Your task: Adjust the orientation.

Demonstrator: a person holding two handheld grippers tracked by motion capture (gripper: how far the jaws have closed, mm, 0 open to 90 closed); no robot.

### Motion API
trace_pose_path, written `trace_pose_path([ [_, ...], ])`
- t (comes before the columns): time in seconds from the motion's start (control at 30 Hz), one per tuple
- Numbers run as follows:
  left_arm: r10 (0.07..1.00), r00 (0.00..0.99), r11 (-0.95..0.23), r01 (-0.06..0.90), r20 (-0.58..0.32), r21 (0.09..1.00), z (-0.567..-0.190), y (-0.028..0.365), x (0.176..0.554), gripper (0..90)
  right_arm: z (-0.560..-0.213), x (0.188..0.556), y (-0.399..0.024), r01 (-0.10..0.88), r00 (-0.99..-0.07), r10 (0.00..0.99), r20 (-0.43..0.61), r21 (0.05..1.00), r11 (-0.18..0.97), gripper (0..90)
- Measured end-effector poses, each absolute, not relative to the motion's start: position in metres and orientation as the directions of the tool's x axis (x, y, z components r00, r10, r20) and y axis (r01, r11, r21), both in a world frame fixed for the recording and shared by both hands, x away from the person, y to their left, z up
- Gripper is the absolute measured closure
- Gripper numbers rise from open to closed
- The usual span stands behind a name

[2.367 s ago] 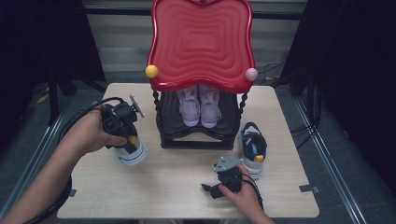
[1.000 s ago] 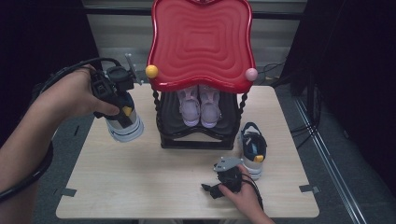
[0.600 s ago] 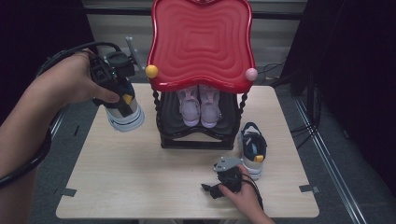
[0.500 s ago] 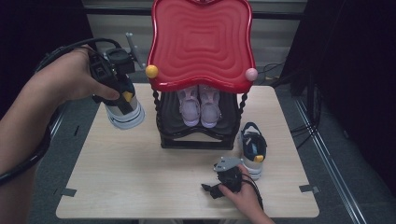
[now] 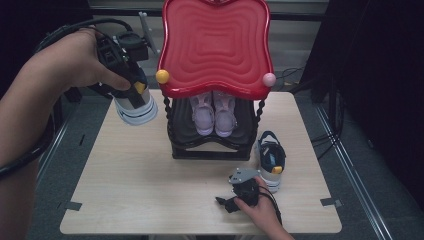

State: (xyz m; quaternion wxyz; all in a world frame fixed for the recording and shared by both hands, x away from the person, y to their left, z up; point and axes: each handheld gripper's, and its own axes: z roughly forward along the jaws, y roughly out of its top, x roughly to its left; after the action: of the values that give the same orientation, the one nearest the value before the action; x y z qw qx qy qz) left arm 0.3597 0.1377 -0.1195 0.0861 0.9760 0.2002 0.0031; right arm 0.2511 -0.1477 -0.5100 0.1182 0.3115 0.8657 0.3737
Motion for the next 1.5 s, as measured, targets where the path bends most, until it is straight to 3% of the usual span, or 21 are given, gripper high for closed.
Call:
trace_pose_path([
  [0.87, 0.359, 0.932, -0.923, 0.347, 0.047, 0.169, -0.082, 0.108, 0.370, 74.3, -0.510, 0.251, -0.148, 0.452, -0.777, 0.628, 0.030, 0.720, 0.526, 12.3],
  [1.5, 0.276, 0.955, -0.949, 0.252, 0.113, 0.189, -0.066, 0.073, 0.373, 74.4, -0.510, 0.251, -0.148, 0.453, -0.777, 0.628, 0.031, 0.721, 0.524, 12.3],
])
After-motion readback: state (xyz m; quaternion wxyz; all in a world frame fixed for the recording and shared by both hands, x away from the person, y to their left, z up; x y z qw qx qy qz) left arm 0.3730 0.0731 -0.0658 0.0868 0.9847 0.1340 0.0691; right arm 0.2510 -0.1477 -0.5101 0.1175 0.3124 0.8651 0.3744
